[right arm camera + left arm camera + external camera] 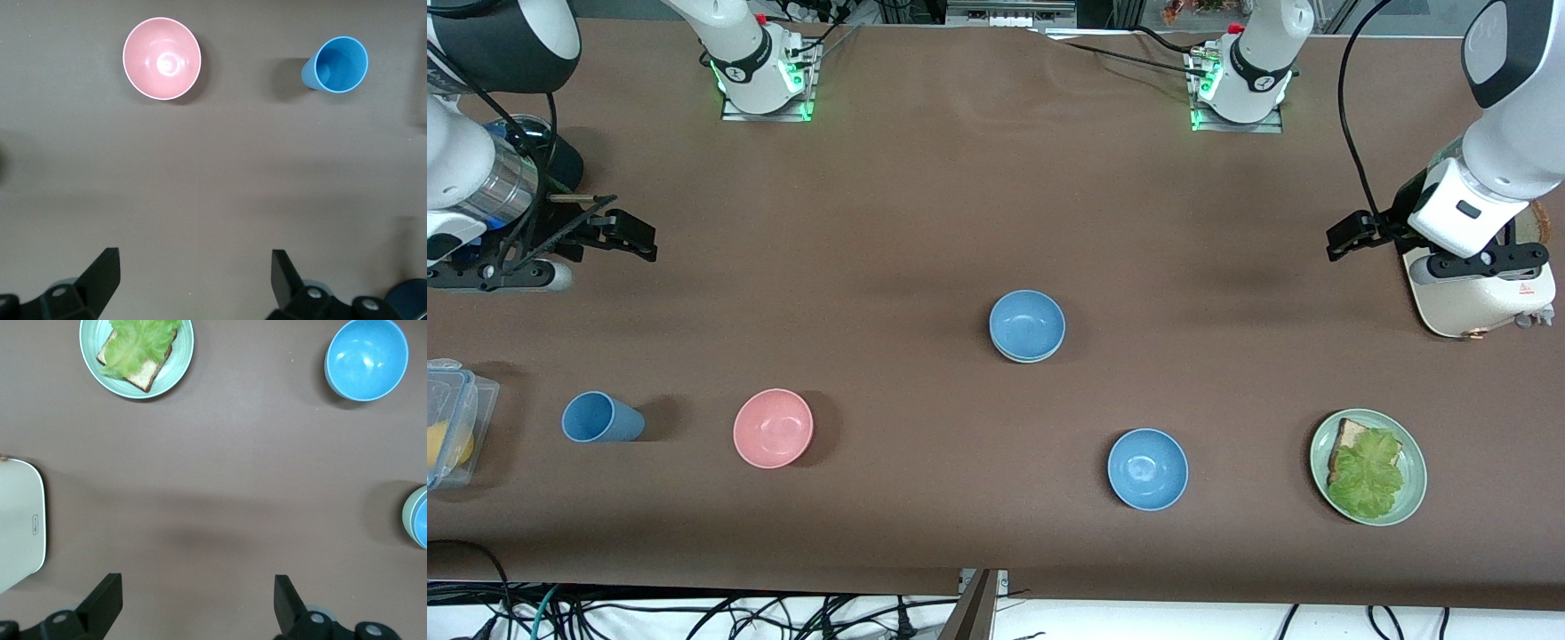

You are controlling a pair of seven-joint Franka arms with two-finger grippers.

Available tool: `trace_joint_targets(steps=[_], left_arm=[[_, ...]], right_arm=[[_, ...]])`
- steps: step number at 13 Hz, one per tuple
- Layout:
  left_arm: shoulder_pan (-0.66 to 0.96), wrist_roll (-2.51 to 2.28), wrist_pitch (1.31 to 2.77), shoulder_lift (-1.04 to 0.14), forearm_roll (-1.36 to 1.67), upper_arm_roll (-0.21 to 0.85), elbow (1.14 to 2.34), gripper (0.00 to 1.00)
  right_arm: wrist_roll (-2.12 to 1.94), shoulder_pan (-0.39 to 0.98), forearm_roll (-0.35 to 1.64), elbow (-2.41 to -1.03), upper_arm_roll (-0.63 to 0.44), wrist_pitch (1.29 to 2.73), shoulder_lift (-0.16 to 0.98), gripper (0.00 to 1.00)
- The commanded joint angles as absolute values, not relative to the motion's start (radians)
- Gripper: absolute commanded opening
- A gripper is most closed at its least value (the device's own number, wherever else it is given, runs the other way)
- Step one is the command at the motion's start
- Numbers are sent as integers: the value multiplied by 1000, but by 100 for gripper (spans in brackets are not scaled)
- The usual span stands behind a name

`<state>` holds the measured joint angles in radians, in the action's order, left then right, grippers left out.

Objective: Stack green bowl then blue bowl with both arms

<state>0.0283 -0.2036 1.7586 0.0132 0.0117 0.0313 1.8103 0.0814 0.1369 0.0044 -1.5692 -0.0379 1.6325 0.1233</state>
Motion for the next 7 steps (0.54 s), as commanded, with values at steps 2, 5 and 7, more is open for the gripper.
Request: trace_joint_targets(steps=[2,5,7], left_arm=[[50,-158,1730,0,-18,5,1741,100],[55,-124,1727,2,-18,-17,1741,100],[40,-121,1718,-18,-17,-15,1732,100]], right_arm=[[91,137,9,-1554,-32,1618,126,100],[91,138,9,-1554,-31,1620,126,100],[92,138,9,-1554,-31,1621,126,100]])
